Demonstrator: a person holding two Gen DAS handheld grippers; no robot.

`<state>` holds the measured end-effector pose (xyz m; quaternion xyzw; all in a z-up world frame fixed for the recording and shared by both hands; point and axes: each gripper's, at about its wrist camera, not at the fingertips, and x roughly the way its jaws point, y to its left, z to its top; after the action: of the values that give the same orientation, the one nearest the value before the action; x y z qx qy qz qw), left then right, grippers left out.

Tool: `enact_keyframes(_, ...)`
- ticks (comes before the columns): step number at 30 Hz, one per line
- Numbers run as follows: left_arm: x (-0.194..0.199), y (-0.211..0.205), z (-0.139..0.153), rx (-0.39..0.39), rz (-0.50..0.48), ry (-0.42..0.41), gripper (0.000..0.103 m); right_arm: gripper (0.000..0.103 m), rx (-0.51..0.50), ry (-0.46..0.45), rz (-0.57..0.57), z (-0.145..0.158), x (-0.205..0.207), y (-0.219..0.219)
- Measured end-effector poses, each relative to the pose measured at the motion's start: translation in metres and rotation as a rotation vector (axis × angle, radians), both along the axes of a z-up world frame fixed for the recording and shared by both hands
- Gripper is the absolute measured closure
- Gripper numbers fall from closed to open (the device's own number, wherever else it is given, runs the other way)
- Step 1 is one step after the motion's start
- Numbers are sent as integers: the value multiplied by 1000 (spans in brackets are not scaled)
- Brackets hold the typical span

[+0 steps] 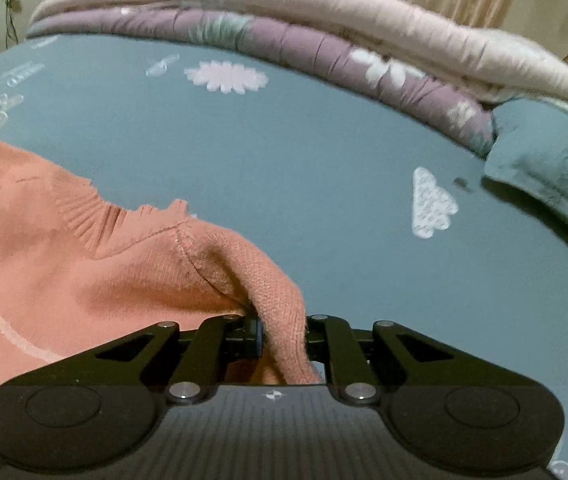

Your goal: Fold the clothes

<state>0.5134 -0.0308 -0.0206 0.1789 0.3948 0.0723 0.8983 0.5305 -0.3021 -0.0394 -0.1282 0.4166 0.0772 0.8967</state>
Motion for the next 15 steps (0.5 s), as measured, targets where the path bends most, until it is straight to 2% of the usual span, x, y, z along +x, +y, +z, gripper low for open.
enact_keyframes(3,16,6,-10,-3,28,-3,98,88,-8,-7,-23,-6,13,2)
enact_keyframes(6,28,8,-22,-11,27,65,96,85,19,18,-53,-10,25,-1)
enact_keyframes(7,30,8,-27,-4,25,88,91,84,30,39,-50,-14,27,-2)
enact_keyframes(9,28,7,-36,15,0,129,90,72,30,65,-37,-19,25,-5)
enact_keyframes(10,25,6,-38,29,-22,139,90,70,26,69,-31,-20,22,-7)
enact_keyframes(12,17,6,-38,51,-57,143,88,53,29,63,-23,-16,12,-14)
enact_keyframes(15,3,15,-30,17,-87,145,86,43,85,49,-12,-2,-8,-33)
